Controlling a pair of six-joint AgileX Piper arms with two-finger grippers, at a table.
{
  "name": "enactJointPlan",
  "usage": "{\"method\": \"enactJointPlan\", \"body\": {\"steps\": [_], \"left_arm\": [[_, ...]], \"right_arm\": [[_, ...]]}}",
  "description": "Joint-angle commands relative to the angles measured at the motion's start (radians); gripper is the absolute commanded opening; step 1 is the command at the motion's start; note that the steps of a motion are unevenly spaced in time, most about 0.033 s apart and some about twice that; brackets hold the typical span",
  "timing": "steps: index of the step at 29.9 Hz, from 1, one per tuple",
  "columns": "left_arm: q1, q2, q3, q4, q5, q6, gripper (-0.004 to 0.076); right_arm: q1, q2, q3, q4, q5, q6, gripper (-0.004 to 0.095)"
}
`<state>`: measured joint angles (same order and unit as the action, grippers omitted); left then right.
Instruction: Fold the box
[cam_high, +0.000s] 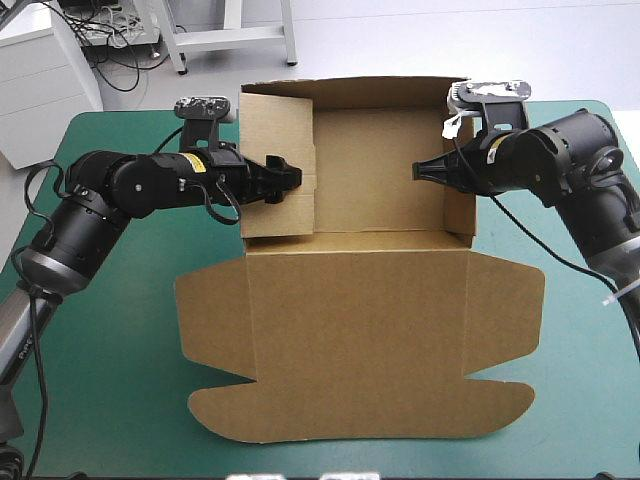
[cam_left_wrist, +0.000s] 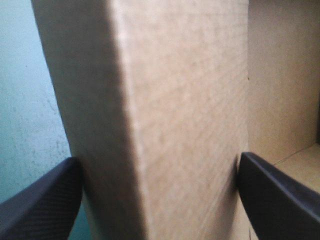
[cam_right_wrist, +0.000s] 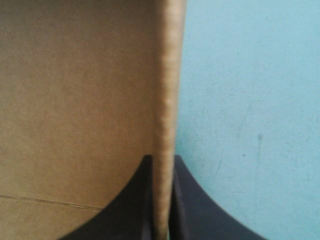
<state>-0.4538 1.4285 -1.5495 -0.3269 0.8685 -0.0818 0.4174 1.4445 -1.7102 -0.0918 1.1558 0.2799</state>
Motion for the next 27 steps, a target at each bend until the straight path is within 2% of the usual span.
{"method": "enactJointPlan", "body": {"steps": [1,15,19,24,27], "left_arm": [[-0.009,-0.061,-0.037,-0.058,-0.056,0.005,0.0592],[-0.009,-0.105,-0.037,-0.068,0.026,0.005,0.0588],[-0.009,-0.105,-0.037,-0.079,0.026,-0.007,0.0560],[-0.011,-0.105,-0.035,0.007,0.017,-0.120,0.0485],[-0.011,-0.105,-0.026,0.047,0.033,-0.165,0.0471]], "right_arm": [[0.003,-0.031,-0.030,0.020,-0.055,-0.017,-0.0004],[0.003,-0.031,-0.030,0.007,-0.025,0.002,-0.0004],[0.003,-0.031,-0.030,0.007,-0.022,0.010,-0.0004],[0.003,-0.031,-0.030,0.000,-0.042,0.036,-0.0004],[0.003,-0.031,-0.030,-0.008,-0.063,0.047,-0.0004]]}}
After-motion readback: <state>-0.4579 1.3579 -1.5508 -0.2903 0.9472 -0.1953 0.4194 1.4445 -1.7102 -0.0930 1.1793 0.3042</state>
